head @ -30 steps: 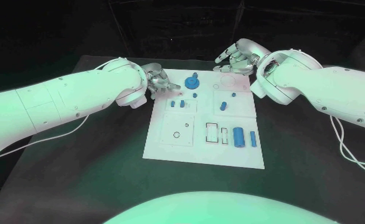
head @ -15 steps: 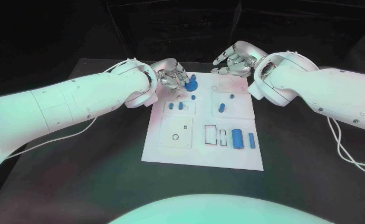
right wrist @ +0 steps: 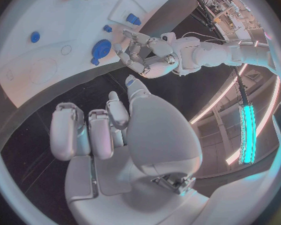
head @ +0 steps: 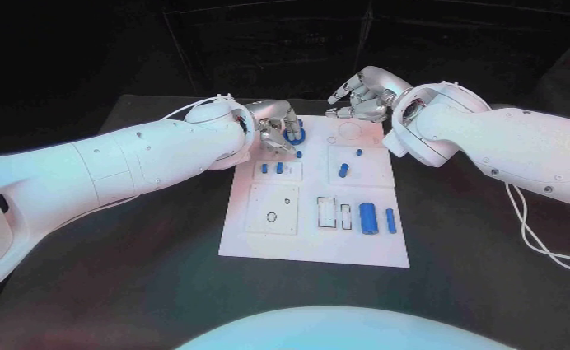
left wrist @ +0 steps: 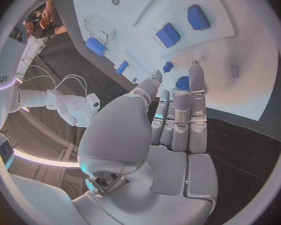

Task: Assemble the parts on the task board

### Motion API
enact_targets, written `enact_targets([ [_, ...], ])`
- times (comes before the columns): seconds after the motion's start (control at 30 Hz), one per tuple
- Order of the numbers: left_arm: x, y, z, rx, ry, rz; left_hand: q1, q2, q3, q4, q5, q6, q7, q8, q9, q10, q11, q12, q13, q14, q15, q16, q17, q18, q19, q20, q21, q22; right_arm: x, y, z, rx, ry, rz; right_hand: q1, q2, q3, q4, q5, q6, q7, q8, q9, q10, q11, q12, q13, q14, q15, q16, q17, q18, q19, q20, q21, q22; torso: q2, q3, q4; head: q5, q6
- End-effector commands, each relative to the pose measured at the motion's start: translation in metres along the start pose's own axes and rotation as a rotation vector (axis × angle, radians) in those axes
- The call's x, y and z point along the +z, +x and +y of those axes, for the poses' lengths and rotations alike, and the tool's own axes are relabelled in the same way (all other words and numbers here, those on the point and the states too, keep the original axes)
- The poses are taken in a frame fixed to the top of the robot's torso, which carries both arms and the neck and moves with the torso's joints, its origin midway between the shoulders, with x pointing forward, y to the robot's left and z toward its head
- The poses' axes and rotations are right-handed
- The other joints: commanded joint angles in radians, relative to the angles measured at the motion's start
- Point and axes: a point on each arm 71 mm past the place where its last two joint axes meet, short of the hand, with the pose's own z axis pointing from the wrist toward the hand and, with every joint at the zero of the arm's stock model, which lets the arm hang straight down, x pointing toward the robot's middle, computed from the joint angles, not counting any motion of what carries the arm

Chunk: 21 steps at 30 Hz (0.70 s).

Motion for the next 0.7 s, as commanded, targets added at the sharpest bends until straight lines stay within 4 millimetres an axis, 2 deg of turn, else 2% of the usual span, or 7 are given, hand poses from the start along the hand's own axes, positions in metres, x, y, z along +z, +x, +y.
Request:
enact_targets([
  [0.03, 0.004, 0.003, -0.004, 0.088, 0.017, 0.047, -0.007, 0.001, -0.004, 0.003, -0.005, 0.015, -0.003, -0.01, -0.011, 0.015, -0.001, -0.008, -0.015, 0.043, -0.002, 0.075, 0.068, 0.012, 0.025, -0.003, 0.017, 0.01, 0.0, -0.001, 0.003, 0.005, -0.016, -0.008, -0.001, 0.006, -0.007, 0.001, 0.005, -0.006, 0.0, 0.003, -0.001, -0.004, -0.001, -0.004, -0.001, 0.063, -0.009, -0.006, 0.083, 0.02, -0.006, 0.001, -0.004, -0.001, 0.001, -0.0002, -0.0002, -0.003, 0.001],
  [0.13, 0.009, 0.004, -0.006, 0.105, 0.016, 0.054, -0.006, 0.004, -0.004, 0.006, -0.005, 0.03, -0.006, -0.017, -0.021, 0.035, -0.006, -0.013, -0.033, 0.095, -0.008, 0.158, 0.151, 0.006, 0.064, -0.008, 0.071, 0.052, 0.001, 0.0, 0.003, 0.005, -0.018, -0.008, -0.001, 0.006, -0.008, 0.002, 0.005, -0.006, 0.0, 0.004, -0.001, -0.006, -0.001, -0.007, -0.004, 0.063, -0.009, -0.007, 0.081, 0.02, -0.007, 0.001, -0.004, -0.002, 0.0, -0.0003, -0.0011, -0.003, -0.002],
  [0.23, 0.012, 0.005, -0.008, 0.115, 0.017, 0.057, -0.005, 0.005, -0.004, 0.008, -0.005, 0.04, -0.008, -0.022, -0.029, 0.047, -0.008, -0.02, -0.046, 0.118, -0.011, 0.197, 0.189, -0.005, 0.096, -0.012, 0.15, 0.12, 0.001, 0.0, 0.004, 0.005, -0.018, -0.008, -0.001, 0.006, -0.008, 0.002, 0.005, -0.006, 0.0, 0.004, -0.001, -0.006, -0.001, -0.007, -0.004, 0.063, -0.009, -0.007, 0.081, 0.02, -0.007, 0.001, -0.004, -0.002, 0.0, 0.0001, -0.001, -0.004, -0.003],
  [0.4, 0.016, 0.006, -0.01, 0.122, 0.018, 0.058, -0.004, 0.005, -0.003, 0.011, -0.005, 0.051, -0.008, -0.03, -0.039, 0.06, -0.01, -0.032, -0.065, 0.141, -0.013, 0.236, 0.228, -0.018, 0.126, -0.015, 0.229, 0.189, 0.001, 0.0, 0.004, 0.005, -0.017, -0.007, -0.001, 0.006, -0.008, 0.002, 0.005, -0.006, 0.0, 0.004, -0.001, -0.006, -0.001, -0.007, -0.004, 0.063, -0.009, -0.007, 0.081, 0.02, -0.007, 0.001, -0.004, -0.002, -0.001, 0.0, 0.0004, -0.007, -0.002],
  [0.7, 0.022, 0.008, -0.013, 0.142, 0.012, 0.072, -0.004, 0.008, 0.002, 0.015, -0.005, 0.069, -0.009, -0.04, -0.051, 0.088, -0.014, -0.048, -0.088, 0.163, -0.017, 0.263, 0.25, -0.034, 0.163, -0.019, 0.333, 0.281, 0.002, 0.001, 0.005, 0.006, -0.018, -0.005, -0.001, 0.006, -0.008, 0.002, 0.005, -0.006, 0.0, 0.004, -0.001, -0.006, -0.001, -0.007, -0.004, 0.063, -0.009, -0.007, 0.081, 0.02, -0.007, 0.001, -0.004, -0.002, -0.001, -0.0001, 0.0008, -0.009, -0.002],
])
